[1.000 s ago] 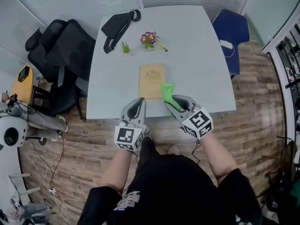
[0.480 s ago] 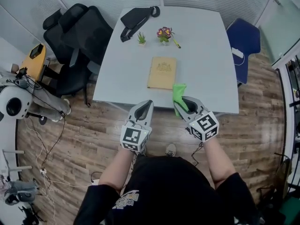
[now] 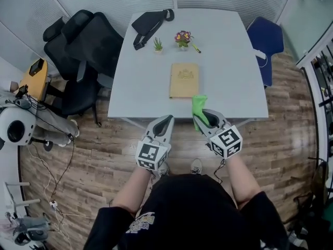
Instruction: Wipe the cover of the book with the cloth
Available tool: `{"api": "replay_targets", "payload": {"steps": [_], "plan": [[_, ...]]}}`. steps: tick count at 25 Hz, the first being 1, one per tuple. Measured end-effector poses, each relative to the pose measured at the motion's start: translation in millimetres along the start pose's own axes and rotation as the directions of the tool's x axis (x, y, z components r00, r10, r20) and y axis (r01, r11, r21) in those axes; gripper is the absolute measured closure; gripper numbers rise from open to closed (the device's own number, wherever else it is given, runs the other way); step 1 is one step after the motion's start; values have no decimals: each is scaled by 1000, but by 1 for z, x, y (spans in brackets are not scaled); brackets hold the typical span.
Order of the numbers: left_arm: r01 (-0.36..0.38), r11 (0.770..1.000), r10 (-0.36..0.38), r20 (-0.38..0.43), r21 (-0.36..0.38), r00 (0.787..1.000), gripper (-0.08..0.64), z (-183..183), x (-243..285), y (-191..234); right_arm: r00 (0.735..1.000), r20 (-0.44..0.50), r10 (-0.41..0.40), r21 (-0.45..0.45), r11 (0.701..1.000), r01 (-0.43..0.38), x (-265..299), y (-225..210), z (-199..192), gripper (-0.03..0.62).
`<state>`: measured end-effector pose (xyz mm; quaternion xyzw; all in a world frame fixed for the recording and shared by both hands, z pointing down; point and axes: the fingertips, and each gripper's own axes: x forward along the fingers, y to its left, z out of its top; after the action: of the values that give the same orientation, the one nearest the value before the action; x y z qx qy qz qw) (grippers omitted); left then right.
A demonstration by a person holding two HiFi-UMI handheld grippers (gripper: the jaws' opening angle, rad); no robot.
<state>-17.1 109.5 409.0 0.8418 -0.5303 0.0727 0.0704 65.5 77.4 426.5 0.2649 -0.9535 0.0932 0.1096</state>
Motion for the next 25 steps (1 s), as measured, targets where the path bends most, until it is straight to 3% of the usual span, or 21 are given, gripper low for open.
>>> {"api": "replay_targets", "payload": {"steps": [13,25], "plan": [[158,987,-158,14,-15,987,554,-3,-12,14,985,2,-171,41,984,171,-4,22,0,495],[158,988,-158,12,-1,987,554,-1,-30,19,986,12,-167,39,985,166,2,40,4,497]]}}
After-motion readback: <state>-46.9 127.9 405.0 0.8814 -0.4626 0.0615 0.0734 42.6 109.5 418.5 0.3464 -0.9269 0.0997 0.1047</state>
